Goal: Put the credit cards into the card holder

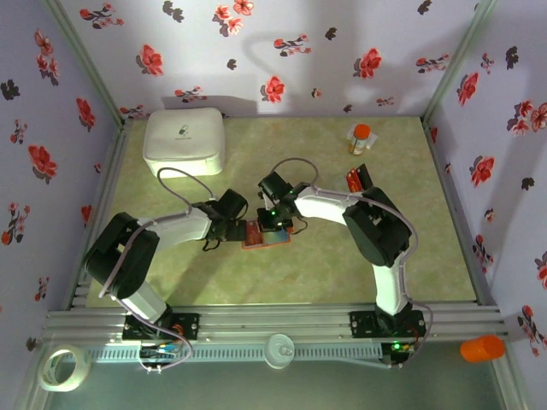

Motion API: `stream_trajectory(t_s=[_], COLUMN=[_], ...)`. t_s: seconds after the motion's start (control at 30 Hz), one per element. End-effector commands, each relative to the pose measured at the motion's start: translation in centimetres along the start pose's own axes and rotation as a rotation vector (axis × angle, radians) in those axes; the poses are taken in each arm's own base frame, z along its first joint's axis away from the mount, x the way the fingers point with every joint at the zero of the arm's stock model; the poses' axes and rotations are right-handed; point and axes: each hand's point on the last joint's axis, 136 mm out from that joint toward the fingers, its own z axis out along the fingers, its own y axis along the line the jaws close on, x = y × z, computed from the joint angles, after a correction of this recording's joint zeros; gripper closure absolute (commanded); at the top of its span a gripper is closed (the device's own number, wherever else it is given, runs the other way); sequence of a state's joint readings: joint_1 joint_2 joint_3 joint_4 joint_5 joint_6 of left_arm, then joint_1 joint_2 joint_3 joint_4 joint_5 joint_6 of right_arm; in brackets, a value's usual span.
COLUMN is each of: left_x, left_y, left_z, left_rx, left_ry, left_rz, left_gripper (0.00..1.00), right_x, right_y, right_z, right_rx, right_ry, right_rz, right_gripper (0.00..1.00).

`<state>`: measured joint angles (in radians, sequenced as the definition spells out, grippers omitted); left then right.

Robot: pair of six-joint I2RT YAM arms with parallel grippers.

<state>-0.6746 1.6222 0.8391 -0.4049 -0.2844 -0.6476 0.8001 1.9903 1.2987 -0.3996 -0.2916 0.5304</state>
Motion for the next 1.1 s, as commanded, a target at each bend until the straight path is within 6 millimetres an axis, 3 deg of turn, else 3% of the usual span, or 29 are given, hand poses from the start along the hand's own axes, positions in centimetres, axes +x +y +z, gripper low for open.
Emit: stream_trajectory(t_s=[0.0,0.4,0.8,1.07], left_x=[0.4,-0.7,-3.4,-4.6], left_y=[-0.4,0.2,3.9,5.6], left_z=[1.2,-0.1,-4.3,-6.6], left_rx=[0.013,0.008,0.016,0.04], left_ry=[0.015,-0.014,-0.108,-0.171], left_rz=[0.001,-0.005,-0.098,-0.154], left_gripper=[0.0,0.0,0.0,0.0], right_x=[1.7,0.2,-1.0,-1.2], right_y=[0.7,2.0,1.4,1.0], right_z=[1.1,-2.0,-5.7,-6.8], right_rx=[0.011,-0.004,-0.024,-0.049], right_ry=[0.06,0.002,-0.074,-0.101], right_rz=[-0.038,-0.06,-0.037,-0.009], right_gripper=[0.93,0.77,0.74,0.73])
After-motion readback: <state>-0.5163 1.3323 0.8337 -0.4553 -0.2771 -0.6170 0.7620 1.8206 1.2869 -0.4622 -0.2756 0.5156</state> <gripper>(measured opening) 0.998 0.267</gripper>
